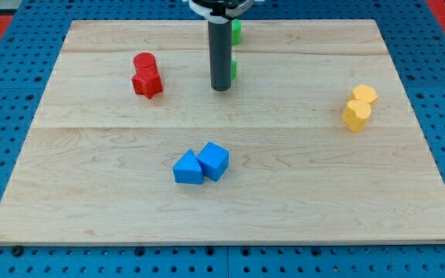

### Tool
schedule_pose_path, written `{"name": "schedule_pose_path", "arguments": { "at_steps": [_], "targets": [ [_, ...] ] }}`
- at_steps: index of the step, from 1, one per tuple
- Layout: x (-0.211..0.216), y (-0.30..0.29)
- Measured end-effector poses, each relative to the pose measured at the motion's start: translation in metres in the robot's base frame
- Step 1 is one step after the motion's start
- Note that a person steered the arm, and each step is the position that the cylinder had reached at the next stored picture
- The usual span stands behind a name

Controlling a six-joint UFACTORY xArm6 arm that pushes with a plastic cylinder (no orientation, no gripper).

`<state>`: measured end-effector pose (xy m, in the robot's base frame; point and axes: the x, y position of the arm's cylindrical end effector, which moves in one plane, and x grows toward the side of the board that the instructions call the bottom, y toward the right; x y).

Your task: Push the green star to the bottom side of the green circle

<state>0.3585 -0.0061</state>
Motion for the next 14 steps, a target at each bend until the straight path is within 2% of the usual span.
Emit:
{"name": "schedule_pose_path", "arguments": {
  "at_steps": [7,10,12,14],
  "targets": [
    [-0.043,-0.002],
    [-0.043,0.026],
    [-0.043,-0.003],
    [-0.043,0.002]
  ]
}}
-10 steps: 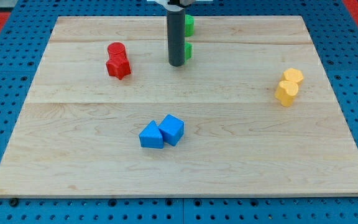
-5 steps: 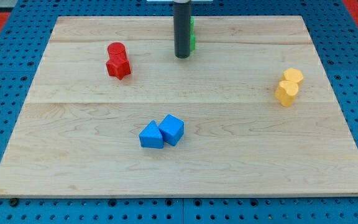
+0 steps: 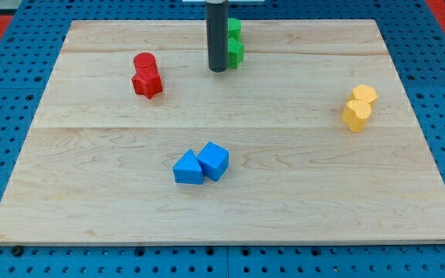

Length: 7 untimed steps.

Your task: Push the green star to the bottom side of the green circle

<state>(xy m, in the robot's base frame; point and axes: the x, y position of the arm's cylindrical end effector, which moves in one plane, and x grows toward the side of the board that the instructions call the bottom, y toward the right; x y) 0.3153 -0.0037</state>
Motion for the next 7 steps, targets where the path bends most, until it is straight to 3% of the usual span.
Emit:
{"name": "schedule_pose_path", "arguments": {
  "at_steps": [7],
  "targets": [
    [-0.010,0.019]
  ]
}}
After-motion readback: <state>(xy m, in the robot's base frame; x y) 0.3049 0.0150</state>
